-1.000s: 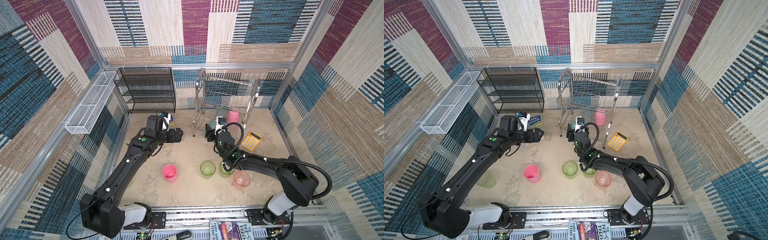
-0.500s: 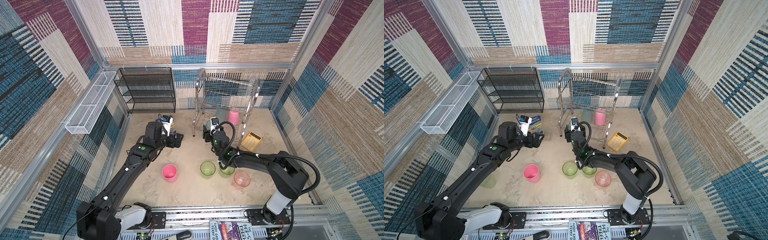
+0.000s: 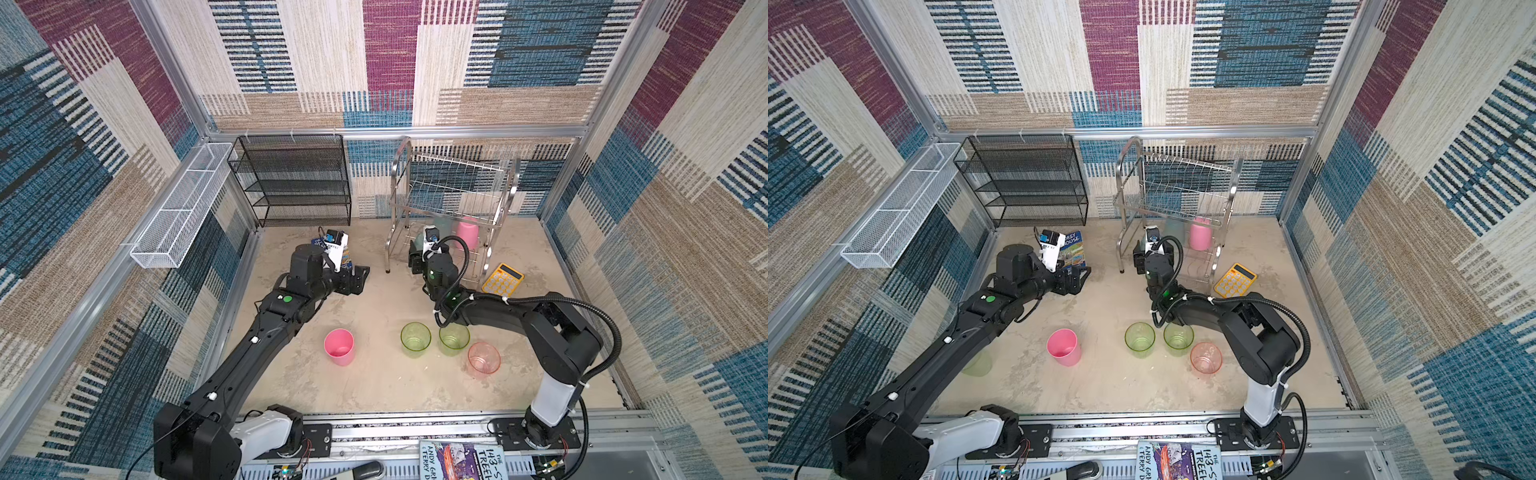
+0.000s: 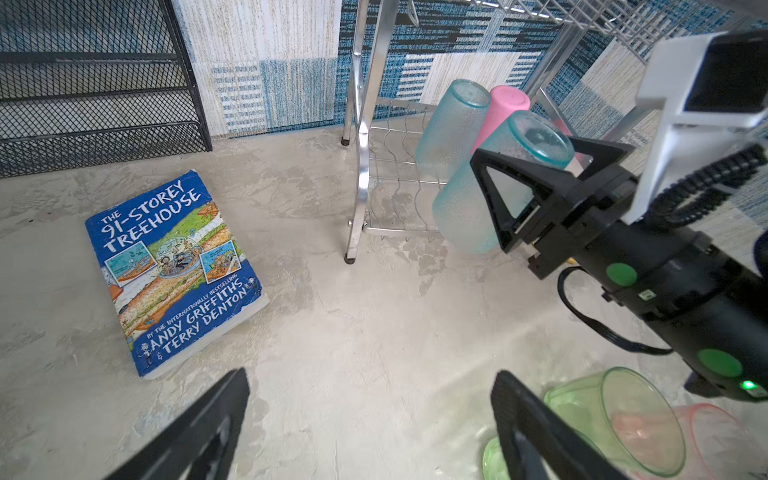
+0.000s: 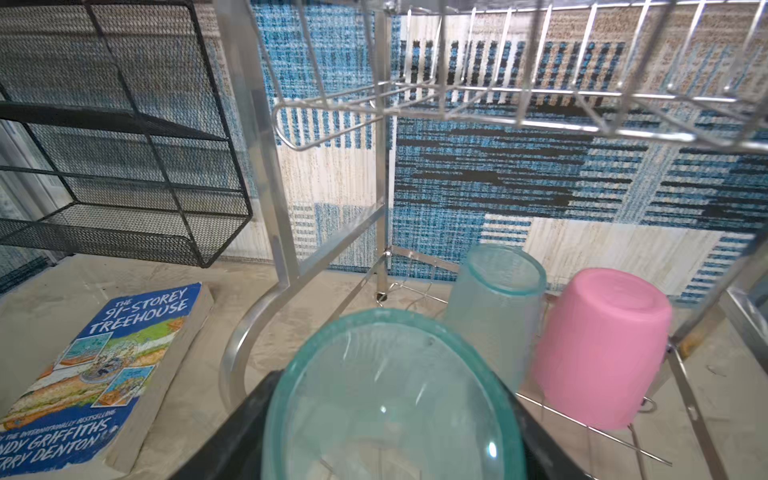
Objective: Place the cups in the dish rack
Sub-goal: 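Carry the teal cup with the right gripper over the dish rack, then lower the teal cup upright into the rack beside the other teal cup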
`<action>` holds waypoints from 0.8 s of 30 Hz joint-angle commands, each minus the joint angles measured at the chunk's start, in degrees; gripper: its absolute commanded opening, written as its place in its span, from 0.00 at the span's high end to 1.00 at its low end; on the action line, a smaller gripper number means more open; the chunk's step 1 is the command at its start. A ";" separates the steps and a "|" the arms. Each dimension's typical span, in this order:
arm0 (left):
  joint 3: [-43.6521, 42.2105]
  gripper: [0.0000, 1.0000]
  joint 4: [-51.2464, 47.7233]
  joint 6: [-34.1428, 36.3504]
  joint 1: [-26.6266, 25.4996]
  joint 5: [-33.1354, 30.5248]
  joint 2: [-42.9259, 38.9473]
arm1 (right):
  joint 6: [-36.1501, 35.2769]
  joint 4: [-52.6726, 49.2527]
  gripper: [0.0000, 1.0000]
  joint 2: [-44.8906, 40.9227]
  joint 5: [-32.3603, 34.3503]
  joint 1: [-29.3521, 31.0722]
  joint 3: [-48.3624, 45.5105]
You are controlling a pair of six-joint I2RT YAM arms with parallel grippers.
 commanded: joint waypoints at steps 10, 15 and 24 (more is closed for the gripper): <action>-0.25 0.06 2.17 -1.14 0.04 1.37 1.21 | -1.88 4.86 0.43 8.20 -1.31 -1.81 8.37; -0.17 0.06 2.15 -1.63 0.17 1.21 1.47 | -1.95 4.78 0.43 10.98 -1.25 -2.74 11.20; 0.35 0.06 1.72 -2.64 0.14 2.11 2.19 | -2.25 3.48 0.43 16.95 -0.83 -3.23 17.73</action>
